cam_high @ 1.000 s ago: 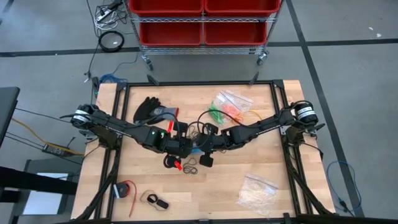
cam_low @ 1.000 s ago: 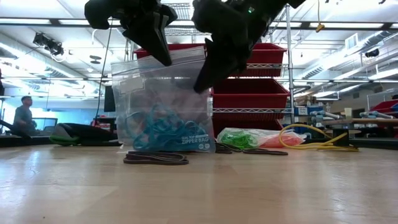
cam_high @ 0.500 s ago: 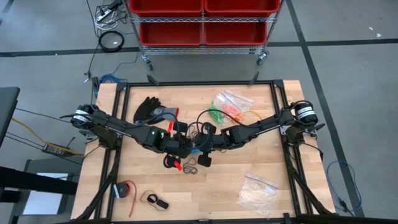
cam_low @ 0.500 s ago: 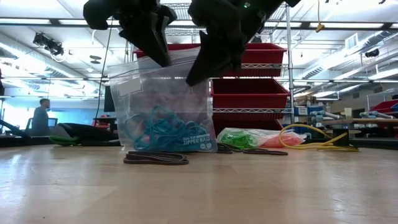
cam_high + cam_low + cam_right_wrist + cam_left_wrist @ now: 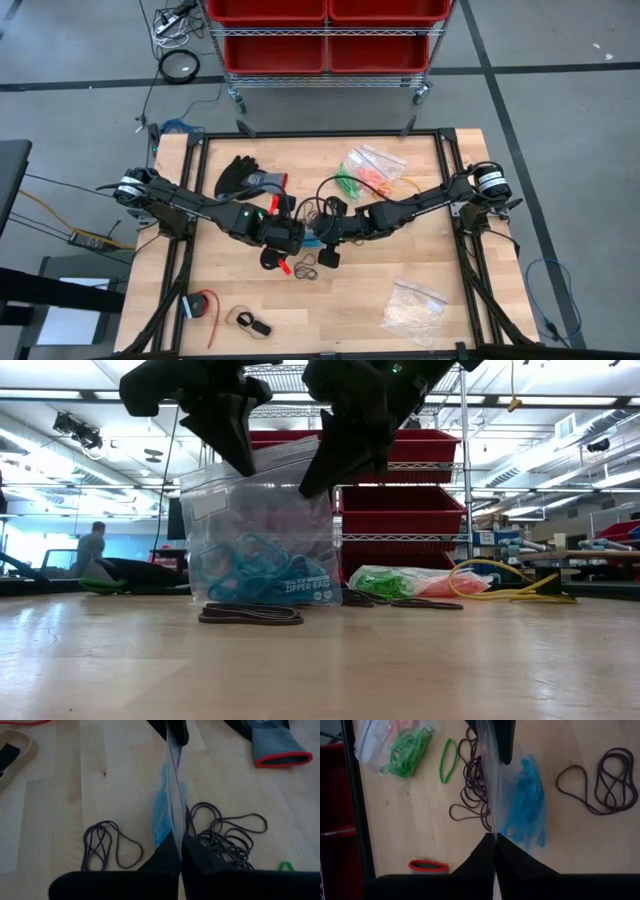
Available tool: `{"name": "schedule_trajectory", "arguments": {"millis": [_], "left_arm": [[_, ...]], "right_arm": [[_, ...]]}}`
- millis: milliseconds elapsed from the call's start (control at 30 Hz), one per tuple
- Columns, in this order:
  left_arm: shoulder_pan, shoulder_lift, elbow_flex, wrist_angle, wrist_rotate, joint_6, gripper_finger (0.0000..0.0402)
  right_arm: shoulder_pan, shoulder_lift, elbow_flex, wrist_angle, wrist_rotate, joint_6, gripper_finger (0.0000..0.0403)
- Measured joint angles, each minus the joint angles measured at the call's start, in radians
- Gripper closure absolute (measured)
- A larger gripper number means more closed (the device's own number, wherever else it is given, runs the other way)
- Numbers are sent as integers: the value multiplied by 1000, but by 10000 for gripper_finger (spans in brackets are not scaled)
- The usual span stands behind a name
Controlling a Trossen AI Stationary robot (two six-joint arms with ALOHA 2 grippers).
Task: Sort rubber bands
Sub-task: Close the transparent zip bag
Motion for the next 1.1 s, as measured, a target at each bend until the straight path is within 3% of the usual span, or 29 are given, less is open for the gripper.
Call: {"name": "schedule_trajectory", "arguments": {"millis": [467, 600, 767, 933, 1100], "left_arm": [[0, 0, 0, -69, 14, -43, 282], [0, 0, -10, -111, 14, -57, 298], [4, 0, -34, -127, 16, -69, 388], [6, 0, -35, -116, 4, -108, 389], [6, 0, -35, -111, -6, -110, 352]], "right_arm": [[2, 0, 0, 0, -4, 0, 403], [2, 0, 0, -1, -9, 0, 403], [2, 0, 0, -1, -9, 0, 403], [2, 0, 0, -1, -11, 0, 403], [2, 0, 1, -1, -18, 0, 403]]}}
